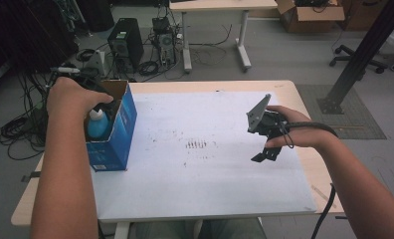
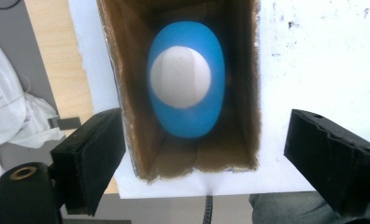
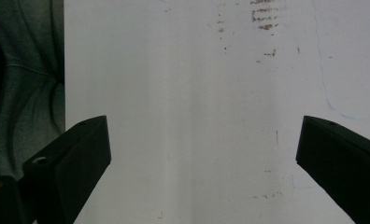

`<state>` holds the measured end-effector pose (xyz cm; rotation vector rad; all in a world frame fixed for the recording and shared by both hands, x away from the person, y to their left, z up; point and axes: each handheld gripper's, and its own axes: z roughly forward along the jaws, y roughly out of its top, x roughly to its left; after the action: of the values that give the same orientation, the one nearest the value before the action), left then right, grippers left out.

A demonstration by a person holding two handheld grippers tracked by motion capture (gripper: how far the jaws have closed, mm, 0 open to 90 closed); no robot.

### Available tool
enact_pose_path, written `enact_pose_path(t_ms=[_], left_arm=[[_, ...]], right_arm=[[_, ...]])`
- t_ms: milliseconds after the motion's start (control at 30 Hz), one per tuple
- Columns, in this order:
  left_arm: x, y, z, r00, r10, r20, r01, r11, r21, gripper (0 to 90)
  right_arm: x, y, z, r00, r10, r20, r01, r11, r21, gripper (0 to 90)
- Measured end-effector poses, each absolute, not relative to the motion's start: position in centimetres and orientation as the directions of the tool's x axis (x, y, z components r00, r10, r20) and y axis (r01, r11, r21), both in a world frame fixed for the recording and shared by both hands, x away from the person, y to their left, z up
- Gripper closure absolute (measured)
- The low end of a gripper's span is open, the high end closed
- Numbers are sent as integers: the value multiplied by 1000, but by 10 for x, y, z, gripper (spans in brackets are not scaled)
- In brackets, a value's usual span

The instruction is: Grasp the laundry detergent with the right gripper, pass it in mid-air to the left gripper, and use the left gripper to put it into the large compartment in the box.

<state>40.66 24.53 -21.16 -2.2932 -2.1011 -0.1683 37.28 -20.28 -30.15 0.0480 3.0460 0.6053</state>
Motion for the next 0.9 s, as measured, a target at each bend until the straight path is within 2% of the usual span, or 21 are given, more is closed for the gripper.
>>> enact_pose_path(t_ms=[333,533,900], left_arm=[[401,227,-189,162,980,117,983,-171,71,47],[399,209,-180,218,967,133,971,-229,75,47],[395,169,-164,423,896,132,896,-435,84,47]], right_arm=[[372,-201,-298,-999,32,-32,17,922,386,33],[371,-201,-296,-999,31,-38,14,922,387,33],[372,-206,-289,-998,39,-47,17,919,393,33]])
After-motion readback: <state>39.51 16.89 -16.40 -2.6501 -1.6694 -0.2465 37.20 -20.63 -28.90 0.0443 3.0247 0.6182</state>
